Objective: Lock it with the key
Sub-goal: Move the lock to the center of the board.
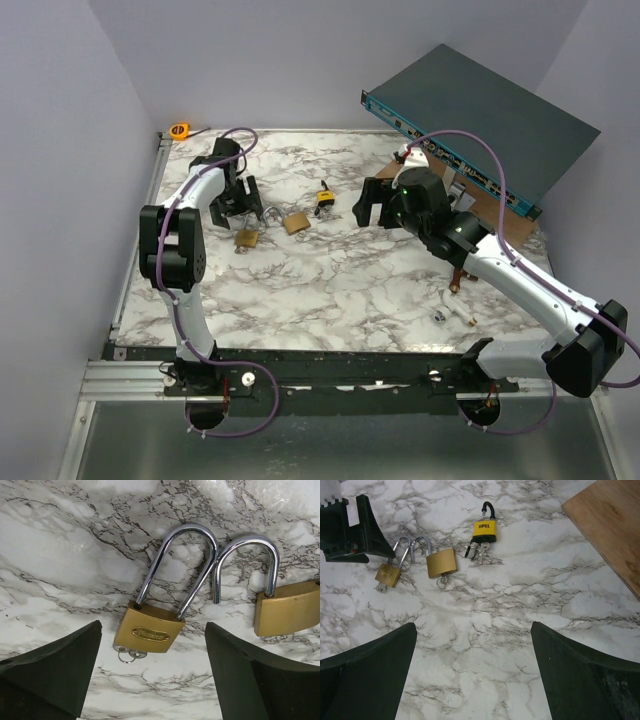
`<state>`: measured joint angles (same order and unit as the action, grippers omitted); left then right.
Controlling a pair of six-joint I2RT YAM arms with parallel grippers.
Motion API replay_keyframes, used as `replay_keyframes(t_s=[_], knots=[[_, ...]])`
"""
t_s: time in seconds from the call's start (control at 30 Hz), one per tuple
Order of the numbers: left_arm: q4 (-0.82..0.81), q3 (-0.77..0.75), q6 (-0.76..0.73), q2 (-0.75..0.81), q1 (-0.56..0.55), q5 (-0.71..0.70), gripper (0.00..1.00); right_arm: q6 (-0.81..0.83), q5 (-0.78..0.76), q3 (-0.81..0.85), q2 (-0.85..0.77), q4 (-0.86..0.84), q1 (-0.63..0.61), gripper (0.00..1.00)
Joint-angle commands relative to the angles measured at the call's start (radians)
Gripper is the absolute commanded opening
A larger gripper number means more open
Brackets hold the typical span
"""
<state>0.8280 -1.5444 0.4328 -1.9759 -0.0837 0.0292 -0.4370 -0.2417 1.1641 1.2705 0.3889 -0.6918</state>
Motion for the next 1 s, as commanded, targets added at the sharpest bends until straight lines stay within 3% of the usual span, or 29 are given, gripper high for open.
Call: replay_keyframes(t_s=[0.0,0.17,0.47,0.67,0.8,0.97], knots=[[0.007,-0.016,-0.079,-0.017,-0.001,-0.003,0.84,0.003,0.019,-0.008,-0.027,-0.026,0.002,1.0],[0.115,-0.104,-0.08,-0.064,-0.026,-0.021,0.98,0.002,0.022,-0.012,-0.032,-0.029,0.002,1.0],[0.061,-0.09,0.063,-0.049,-0.024,0.131,0.98,0.016,0.039,-0.008,-0.032,-0.036,0.002,1.0],[0.043,-0.113,0.166,-0.07,0.001,0.138,0.98,0.021,0.036,-0.01,-0.058,-0.022,0.002,1.0],[-0.004,-0.082,0.197,-0.049,0.024,0.211,0.98,0.021,0.033,-0.015,-0.066,-0.022,0.002,1.0],[-0.211,0.037,0.341,-0.019,0.057,0.448,0.98,0.02,0.046,-0.005,-0.056,-0.02,0.002,1.0]])
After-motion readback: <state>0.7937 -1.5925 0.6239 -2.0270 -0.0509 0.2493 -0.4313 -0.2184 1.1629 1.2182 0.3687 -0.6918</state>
